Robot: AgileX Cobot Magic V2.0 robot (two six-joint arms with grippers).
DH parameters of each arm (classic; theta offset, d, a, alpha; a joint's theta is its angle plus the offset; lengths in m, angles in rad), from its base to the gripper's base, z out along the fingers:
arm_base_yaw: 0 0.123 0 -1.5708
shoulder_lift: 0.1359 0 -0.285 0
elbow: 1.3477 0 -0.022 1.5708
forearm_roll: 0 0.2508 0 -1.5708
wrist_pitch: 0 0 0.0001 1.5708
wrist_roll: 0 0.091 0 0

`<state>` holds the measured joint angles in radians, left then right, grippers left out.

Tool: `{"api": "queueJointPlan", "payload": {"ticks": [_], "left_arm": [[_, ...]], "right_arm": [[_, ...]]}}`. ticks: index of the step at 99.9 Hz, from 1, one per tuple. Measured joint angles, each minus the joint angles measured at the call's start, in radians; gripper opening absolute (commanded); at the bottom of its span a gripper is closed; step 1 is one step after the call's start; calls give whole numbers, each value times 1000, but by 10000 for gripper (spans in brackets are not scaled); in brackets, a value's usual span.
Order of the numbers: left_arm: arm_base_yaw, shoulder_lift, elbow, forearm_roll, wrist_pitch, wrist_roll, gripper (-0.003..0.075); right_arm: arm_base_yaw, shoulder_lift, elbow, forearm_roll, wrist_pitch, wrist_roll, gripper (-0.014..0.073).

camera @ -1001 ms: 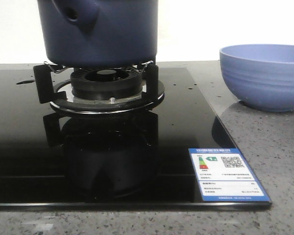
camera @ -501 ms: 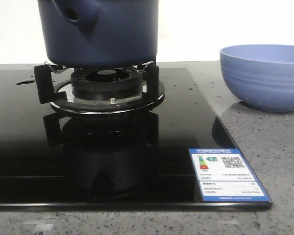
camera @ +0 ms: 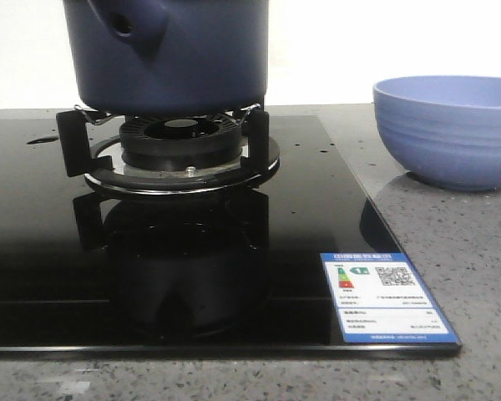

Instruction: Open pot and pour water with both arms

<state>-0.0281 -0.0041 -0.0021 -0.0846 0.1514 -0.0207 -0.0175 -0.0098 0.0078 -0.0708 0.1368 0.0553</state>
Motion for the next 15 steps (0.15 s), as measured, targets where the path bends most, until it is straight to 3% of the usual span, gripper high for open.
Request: {"api": "queueJointPlan", "payload": {"ticks": [15], "left_arm": [[0,0,0,0,0,0,-20]], "right_arm": [[0,0,0,0,-2,0,-64]]}}
